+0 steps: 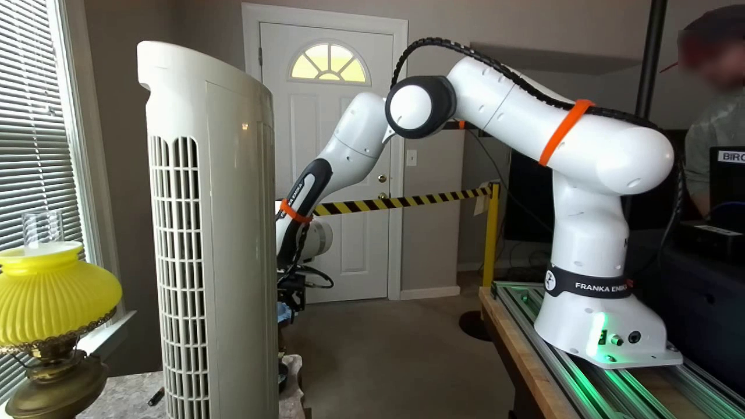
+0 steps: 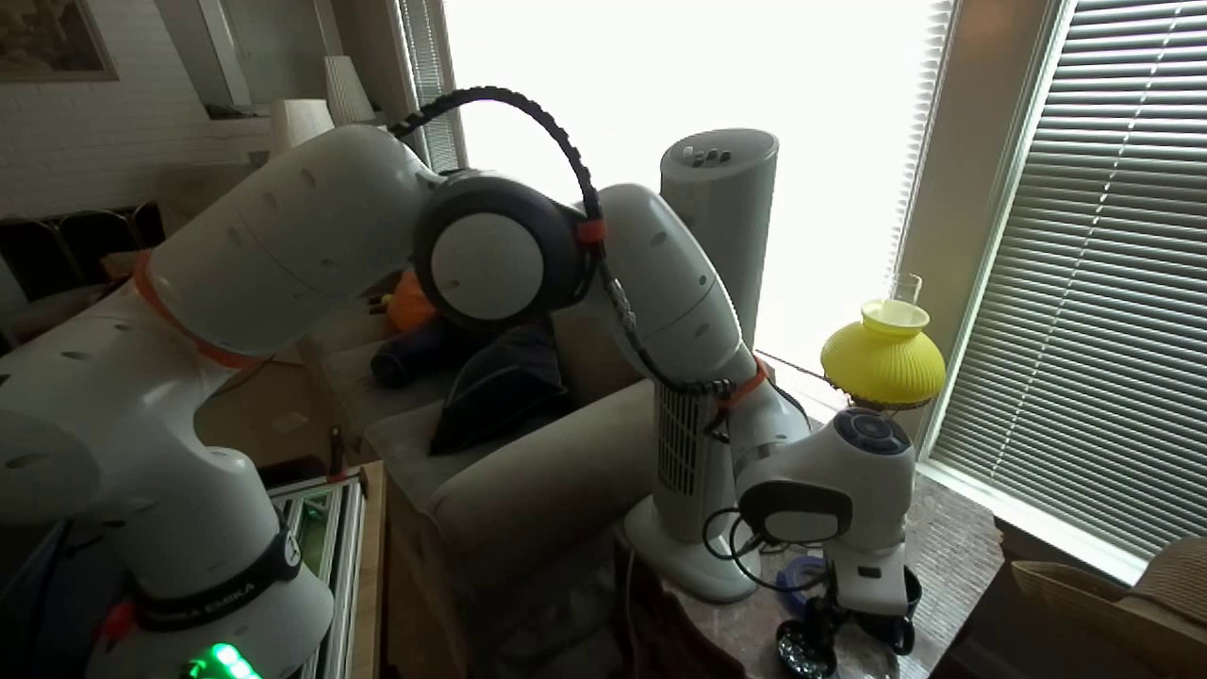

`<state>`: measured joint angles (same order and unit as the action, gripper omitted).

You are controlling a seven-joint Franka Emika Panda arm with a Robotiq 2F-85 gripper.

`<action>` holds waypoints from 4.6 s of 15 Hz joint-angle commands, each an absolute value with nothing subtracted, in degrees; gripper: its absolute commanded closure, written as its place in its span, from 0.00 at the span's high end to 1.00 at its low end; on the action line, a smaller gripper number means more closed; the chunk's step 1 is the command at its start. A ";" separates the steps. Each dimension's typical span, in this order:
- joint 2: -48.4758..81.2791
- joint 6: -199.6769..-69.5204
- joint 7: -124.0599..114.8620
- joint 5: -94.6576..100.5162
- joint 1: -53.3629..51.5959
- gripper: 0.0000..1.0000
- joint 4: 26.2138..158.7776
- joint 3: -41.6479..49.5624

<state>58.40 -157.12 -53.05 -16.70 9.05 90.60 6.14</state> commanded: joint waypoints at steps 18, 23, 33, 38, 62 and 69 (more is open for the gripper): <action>77.07 -148.39 -42.42 -21.80 16.09 1.00 67.81 1.79; 75.77 -149.07 -42.51 -21.94 15.35 1.00 69.42 2.47; 77.33 -150.21 -42.54 -21.65 14.33 1.00 69.22 2.77; 79.10 -151.61 -43.19 -21.73 13.74 1.00 68.17 3.29; 80.88 -153.27 -41.80 -21.65 14.08 0.56 67.81 3.41; 80.95 -154.61 -41.62 -21.75 14.19 0.40 67.59 3.36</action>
<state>79.04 -153.28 -42.68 -20.75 14.13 69.78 3.49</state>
